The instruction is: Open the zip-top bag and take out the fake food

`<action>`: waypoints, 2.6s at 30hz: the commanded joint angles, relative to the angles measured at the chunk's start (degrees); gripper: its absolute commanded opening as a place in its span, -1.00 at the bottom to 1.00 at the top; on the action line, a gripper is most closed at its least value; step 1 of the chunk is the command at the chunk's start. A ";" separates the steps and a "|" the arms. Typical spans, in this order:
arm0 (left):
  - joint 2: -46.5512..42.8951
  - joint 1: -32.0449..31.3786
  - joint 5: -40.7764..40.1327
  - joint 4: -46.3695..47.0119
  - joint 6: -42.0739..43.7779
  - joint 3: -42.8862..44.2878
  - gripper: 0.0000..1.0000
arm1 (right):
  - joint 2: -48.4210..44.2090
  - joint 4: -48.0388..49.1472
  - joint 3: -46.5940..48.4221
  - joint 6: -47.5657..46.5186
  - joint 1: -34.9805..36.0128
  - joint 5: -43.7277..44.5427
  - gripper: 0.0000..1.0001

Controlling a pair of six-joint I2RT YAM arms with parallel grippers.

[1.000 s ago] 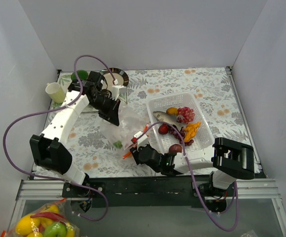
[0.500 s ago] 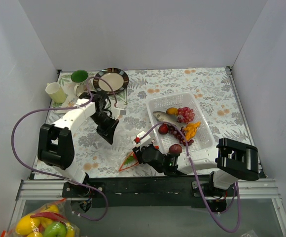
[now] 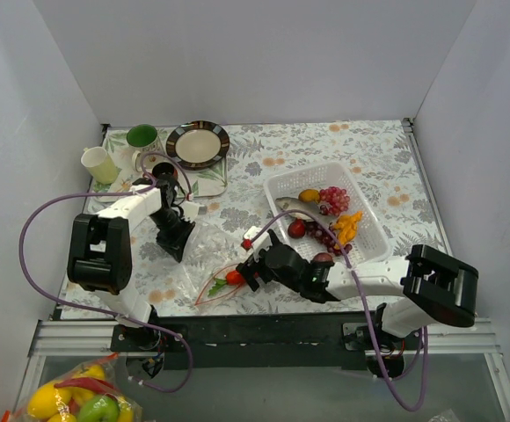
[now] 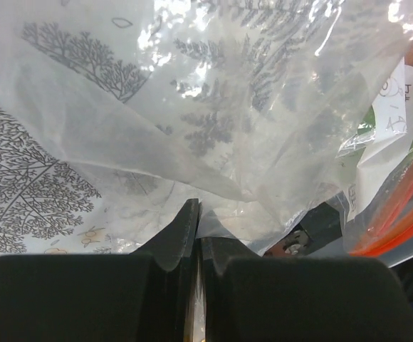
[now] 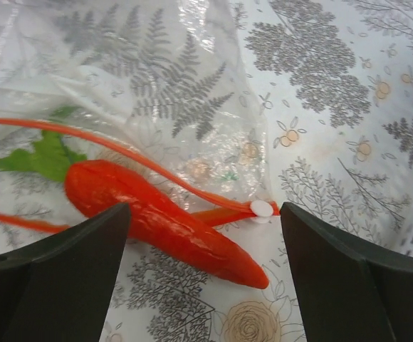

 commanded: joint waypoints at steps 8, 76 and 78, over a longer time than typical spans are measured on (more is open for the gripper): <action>0.65 -0.19 -0.23 3.17 -0.39 3.19 -1.00 | 2.03 -6.53 7.32 -8.83 -3.26 -27.99 0.97; -3.92 0.07 13.74 0.63 -9.70 18.03 0.96 | -28.55 -55.21 21.12 9.00 -19.34 18.83 0.97; -5.58 0.07 15.40 -0.34 -9.97 21.72 0.96 | -26.62 -60.46 24.98 11.99 -19.34 19.80 0.97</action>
